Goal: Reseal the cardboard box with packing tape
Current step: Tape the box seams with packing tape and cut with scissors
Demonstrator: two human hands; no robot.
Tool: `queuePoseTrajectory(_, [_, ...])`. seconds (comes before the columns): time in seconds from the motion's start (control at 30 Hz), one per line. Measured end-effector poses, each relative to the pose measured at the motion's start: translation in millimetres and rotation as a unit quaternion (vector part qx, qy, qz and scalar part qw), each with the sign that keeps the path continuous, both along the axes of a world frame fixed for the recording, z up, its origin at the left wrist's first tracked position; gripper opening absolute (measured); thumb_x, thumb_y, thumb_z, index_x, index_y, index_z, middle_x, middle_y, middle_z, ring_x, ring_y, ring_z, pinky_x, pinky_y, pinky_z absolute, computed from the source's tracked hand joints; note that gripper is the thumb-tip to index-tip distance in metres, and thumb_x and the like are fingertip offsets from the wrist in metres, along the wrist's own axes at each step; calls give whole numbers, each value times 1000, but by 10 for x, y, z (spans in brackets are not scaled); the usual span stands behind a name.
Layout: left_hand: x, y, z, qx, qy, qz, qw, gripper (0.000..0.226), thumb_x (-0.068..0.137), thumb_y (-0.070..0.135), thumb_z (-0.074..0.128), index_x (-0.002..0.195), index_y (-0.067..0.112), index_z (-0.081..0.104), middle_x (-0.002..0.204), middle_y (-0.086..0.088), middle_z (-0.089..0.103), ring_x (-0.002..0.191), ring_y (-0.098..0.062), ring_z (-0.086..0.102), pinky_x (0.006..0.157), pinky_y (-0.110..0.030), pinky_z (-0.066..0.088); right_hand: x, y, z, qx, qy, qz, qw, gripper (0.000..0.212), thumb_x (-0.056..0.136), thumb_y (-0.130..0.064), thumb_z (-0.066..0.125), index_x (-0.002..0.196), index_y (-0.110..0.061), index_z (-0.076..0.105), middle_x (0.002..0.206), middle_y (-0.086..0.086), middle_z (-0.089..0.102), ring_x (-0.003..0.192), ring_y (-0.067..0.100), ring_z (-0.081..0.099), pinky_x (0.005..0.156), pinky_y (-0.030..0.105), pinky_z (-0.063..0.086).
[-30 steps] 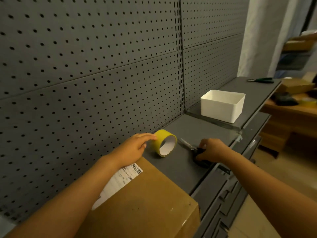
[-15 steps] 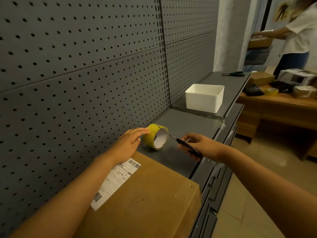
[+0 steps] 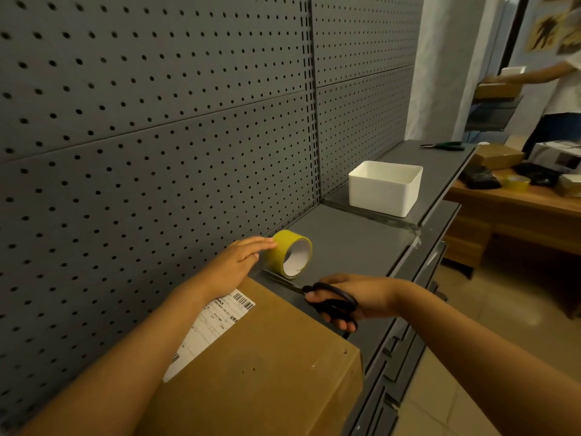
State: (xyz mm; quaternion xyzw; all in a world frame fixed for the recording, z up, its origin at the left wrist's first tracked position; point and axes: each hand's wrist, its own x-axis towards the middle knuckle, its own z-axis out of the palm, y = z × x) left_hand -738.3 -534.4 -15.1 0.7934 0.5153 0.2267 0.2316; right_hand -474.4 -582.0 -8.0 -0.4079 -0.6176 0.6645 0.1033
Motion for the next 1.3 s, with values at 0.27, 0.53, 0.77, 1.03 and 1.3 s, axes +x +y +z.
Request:
queuePoseTrajectory(0.27, [22, -2, 8, -16, -46, 12, 999, 41, 101, 14, 35, 129, 37, 56, 134, 26, 48, 124, 13, 39, 103, -12, 29, -137, 58, 8, 13, 25, 2, 1000, 15, 96, -33, 55, 94, -19, 54, 74, 6, 54, 56, 14, 50, 48, 22, 43])
queuePoseTrajectory(0.53, [22, 1, -1, -14, -50, 9, 999, 40, 102, 15, 35, 130, 35, 55, 134, 25, 47, 125, 12, 38, 103, -11, 29, -257, 116, 31, 27, 35, 4, 999, 18, 94, -36, 57, 92, -18, 56, 74, 7, 54, 57, 16, 50, 49, 22, 44])
queuePoseTrajectory(0.77, [32, -14, 12, -6, -51, 17, 999, 39, 102, 15, 36, 131, 32, 56, 133, 24, 48, 123, 12, 39, 99, -5, 27, -308, 140, 30, 19, 46, 8, 999, 24, 94, -38, 57, 87, -15, 58, 72, 6, 55, 56, 15, 50, 50, 22, 43])
queuePoseTrajectory(1.03, [40, -31, 16, 6, -40, 13, 999, 40, 101, 13, 36, 130, 30, 57, 133, 23, 49, 125, 8, 40, 106, -16, 29, -308, 137, 35, 35, 35, 11, 999, 27, 94, -38, 56, 84, -13, 57, 68, 3, 54, 53, 12, 49, 49, 21, 42])
queuePoseTrajectory(1.3, [51, -42, 28, 6, -33, 15, 999, 39, 101, 13, 37, 132, 29, 56, 134, 22, 48, 125, 7, 40, 104, -12, 28, -297, 107, 84, 80, 1, -3, 997, 38, 92, -35, 59, 105, 0, 55, 66, 4, 54, 48, 12, 47, 47, 20, 42])
